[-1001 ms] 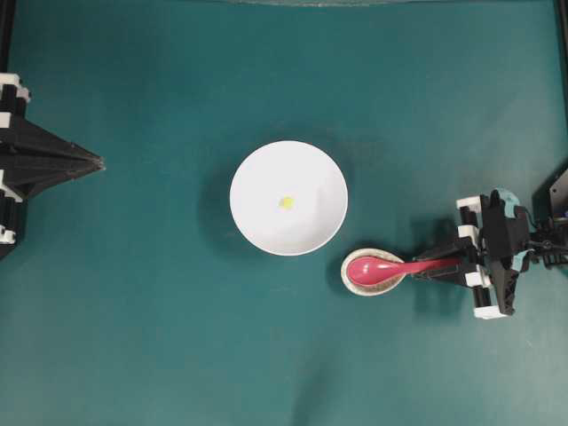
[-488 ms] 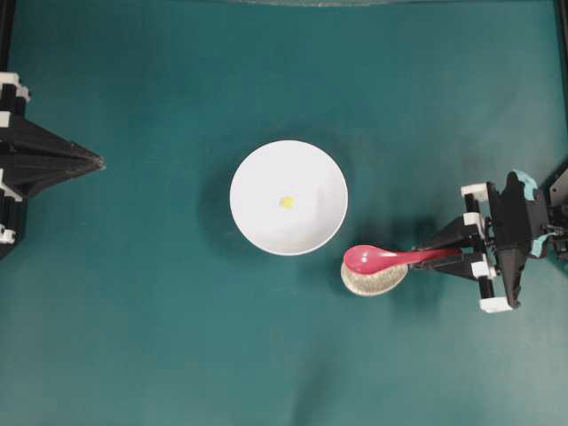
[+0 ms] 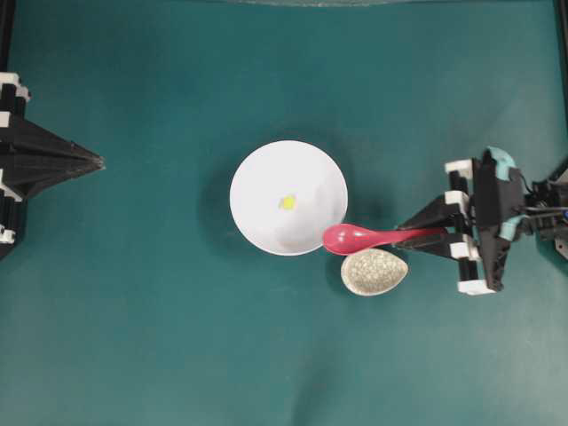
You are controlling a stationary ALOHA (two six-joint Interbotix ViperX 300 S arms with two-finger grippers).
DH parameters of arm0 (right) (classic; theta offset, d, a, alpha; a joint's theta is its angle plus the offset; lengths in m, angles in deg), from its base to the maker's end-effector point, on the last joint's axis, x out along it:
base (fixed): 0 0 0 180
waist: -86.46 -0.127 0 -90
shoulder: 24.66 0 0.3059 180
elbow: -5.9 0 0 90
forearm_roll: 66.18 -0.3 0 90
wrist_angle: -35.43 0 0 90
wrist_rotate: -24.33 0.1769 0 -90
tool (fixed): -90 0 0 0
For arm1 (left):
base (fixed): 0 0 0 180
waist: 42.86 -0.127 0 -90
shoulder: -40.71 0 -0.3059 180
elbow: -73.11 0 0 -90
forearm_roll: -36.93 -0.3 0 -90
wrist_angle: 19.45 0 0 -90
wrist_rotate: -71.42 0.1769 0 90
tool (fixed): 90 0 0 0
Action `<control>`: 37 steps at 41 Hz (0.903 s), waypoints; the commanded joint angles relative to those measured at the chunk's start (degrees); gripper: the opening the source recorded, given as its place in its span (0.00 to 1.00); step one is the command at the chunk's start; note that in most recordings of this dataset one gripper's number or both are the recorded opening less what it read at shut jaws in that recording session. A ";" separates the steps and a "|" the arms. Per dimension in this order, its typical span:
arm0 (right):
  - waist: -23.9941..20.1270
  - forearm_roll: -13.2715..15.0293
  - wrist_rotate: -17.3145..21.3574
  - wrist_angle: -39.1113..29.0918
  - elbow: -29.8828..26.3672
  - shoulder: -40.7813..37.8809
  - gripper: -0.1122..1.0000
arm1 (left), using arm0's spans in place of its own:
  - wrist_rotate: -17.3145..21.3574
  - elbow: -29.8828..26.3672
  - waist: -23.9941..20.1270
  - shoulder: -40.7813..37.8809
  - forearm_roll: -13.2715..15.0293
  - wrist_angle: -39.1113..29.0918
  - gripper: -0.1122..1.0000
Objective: Scoop the yellow hexagonal prism block from the bowl with a spoon using the right arm.
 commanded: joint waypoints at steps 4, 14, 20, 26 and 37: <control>4.39 0.26 -2.37 -10.55 -6.50 1.85 0.29 | -0.09 -1.67 -0.09 -0.35 -0.18 -0.70 0.14; 10.02 0.35 -4.04 -23.38 -13.18 1.93 0.29 | -0.26 -1.67 -0.09 -0.35 -0.18 -2.81 0.14; 12.83 0.70 -4.04 -31.73 -17.67 1.85 0.29 | -0.26 -1.67 -0.09 -0.44 -0.18 -2.64 0.14; 15.64 0.97 -3.60 -40.25 -21.97 1.67 0.29 | -0.09 -1.67 -0.09 -0.53 -0.18 -2.55 0.14; 18.98 0.88 -3.08 -53.61 -29.36 -1.23 0.29 | 0.00 -1.67 -0.09 -0.44 -0.09 -2.55 0.14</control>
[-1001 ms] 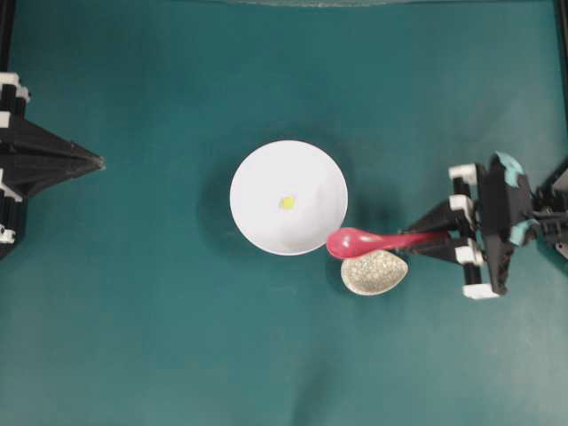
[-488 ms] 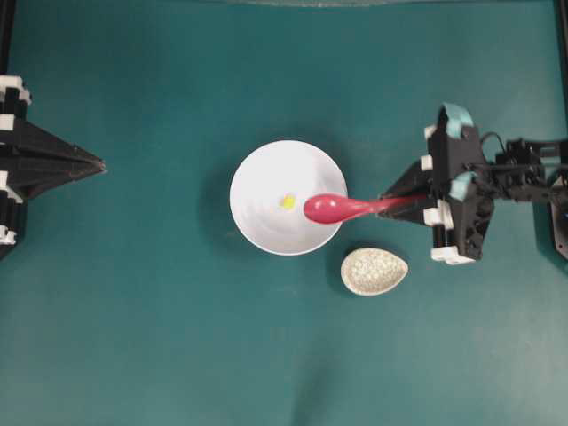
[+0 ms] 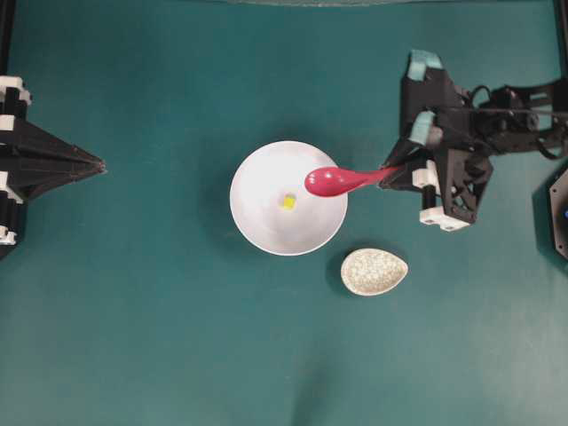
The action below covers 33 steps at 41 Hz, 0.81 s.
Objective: Scoop the yellow hexagonal prism block from the bowl with a spoon using the right arm.
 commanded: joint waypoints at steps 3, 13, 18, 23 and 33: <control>1.23 -0.09 0.09 -5.45 -4.83 -2.37 0.29 | 0.09 -1.76 -0.09 -0.35 -0.18 0.35 0.14; 2.46 0.09 0.00 -13.62 -11.07 -8.61 0.29 | 0.18 -1.67 -0.09 -0.26 -0.18 0.26 0.14; 2.55 0.09 0.00 -17.84 -14.41 -11.51 0.29 | 0.18 -1.67 -0.09 -0.26 -0.18 0.26 0.14; 2.55 0.18 0.09 -21.45 -17.40 -13.97 0.29 | 0.18 -1.67 -0.09 -0.18 -0.18 0.26 0.14; 2.55 0.09 0.09 -23.12 -19.95 -16.96 0.29 | 0.26 -1.67 -0.09 -0.18 -0.26 0.44 0.14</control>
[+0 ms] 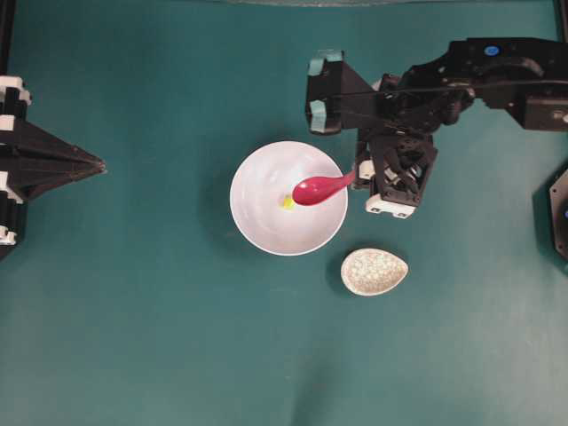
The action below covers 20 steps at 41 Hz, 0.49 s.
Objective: Scoop the yellow hexagonal prism block from the bowl with a spoon using the right arm.
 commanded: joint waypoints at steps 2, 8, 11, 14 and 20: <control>0.09 -0.09 0.18 -0.18 -1.58 -0.09 0.29 | 0.18 -1.67 0.00 -0.18 -0.18 0.44 0.14; 0.09 -0.09 0.26 -0.18 -1.32 -1.32 0.29 | 0.18 -1.67 0.00 -0.26 -0.09 0.44 0.14; 0.09 -0.09 0.26 -0.18 -1.23 -1.85 0.29 | 0.18 -1.67 0.00 -0.18 -0.09 0.44 0.14; 0.09 -0.09 0.26 -0.09 -1.14 -2.37 0.29 | 0.18 -1.67 0.00 -0.18 -0.18 0.44 0.14; 0.09 -0.09 0.26 0.18 -1.14 -3.34 0.29 | 0.18 -1.67 0.00 -0.18 -0.09 0.53 0.14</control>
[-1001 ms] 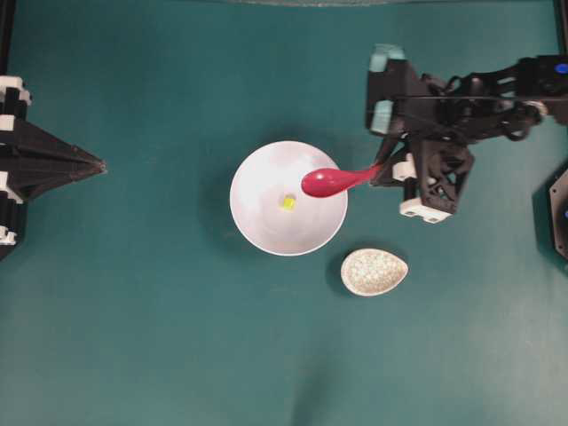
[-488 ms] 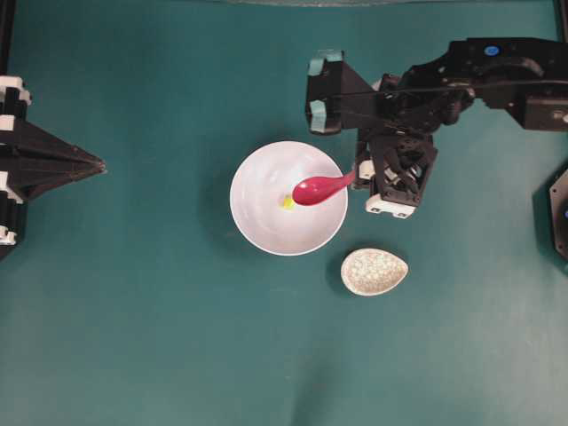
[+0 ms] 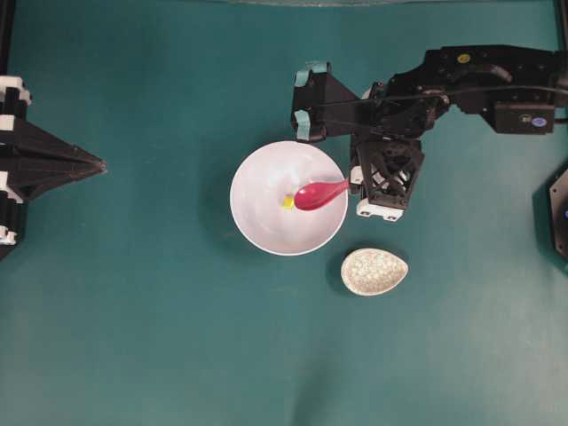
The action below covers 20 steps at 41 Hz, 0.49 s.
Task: Scoop the yellow hexagonal prism block from the bowl with a spoon using the right arm.
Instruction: 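Lower the spoon bowl and push it under the yellow block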
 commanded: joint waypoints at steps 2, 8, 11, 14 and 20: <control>0.18 -0.09 0.09 0.35 -0.97 0.26 0.29 | 0.09 -1.76 0.00 -0.26 -0.09 0.53 0.14; 0.18 -0.18 0.09 0.44 -1.05 -0.35 0.29 | 0.09 -1.76 0.00 -0.35 -0.09 0.79 0.14; 0.18 -0.18 0.18 0.53 -1.14 -0.70 0.29 | 0.09 -1.67 0.00 -0.35 -0.09 0.70 0.14; 0.18 -0.26 0.09 0.44 -1.32 -1.05 0.29 | 0.09 -1.76 0.00 -0.35 -0.18 0.70 0.14; 0.18 -0.35 0.09 0.53 -1.49 -1.93 0.29 | 0.09 -1.76 0.00 -0.18 -0.09 0.79 0.14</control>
